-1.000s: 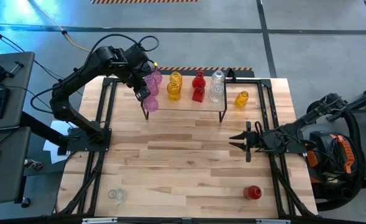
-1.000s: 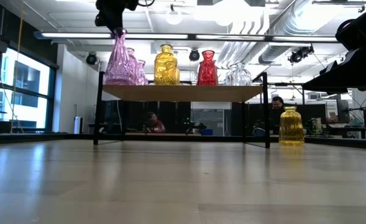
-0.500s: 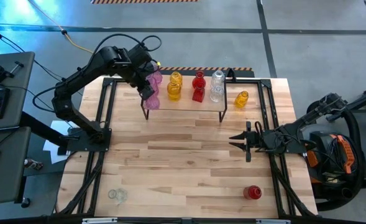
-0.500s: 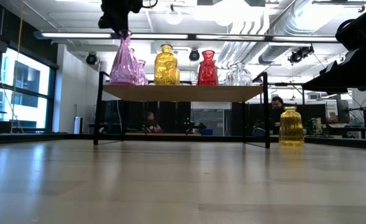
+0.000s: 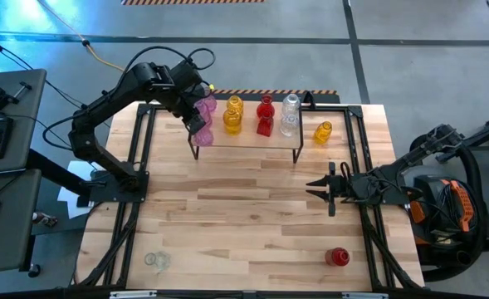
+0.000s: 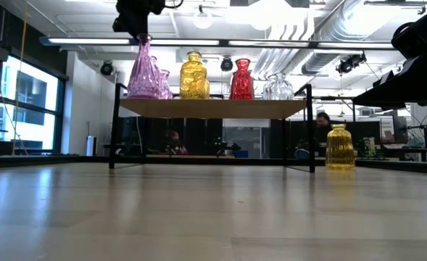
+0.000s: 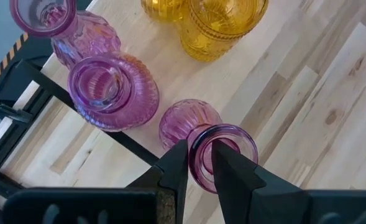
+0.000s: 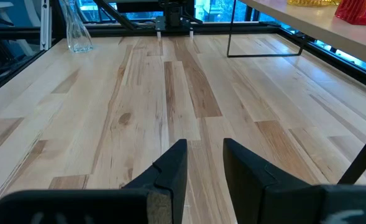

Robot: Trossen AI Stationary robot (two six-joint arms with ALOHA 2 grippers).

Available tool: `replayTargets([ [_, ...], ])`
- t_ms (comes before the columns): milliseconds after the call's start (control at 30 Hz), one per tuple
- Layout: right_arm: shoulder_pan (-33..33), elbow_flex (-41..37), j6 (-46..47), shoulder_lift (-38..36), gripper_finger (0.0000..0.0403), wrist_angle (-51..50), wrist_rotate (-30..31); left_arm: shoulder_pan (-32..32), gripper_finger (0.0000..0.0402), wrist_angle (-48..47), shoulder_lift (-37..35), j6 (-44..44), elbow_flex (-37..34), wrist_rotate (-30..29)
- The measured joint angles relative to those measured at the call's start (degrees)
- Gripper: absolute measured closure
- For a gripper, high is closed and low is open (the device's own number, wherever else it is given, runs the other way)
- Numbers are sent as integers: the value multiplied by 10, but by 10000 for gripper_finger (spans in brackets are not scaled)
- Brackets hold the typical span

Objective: Sort vases onto shelf
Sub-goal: Put the purple vase on the shelf aligned with the other purple vases

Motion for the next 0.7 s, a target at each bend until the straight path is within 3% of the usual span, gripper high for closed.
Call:
replayTargets([
  [467,0,0,0,0,315,0,0,0,338,5,0,-4,0,-5],
  [700,0,0,0,0,315,0,0,0,286,7,0,2,-1,-15],
])
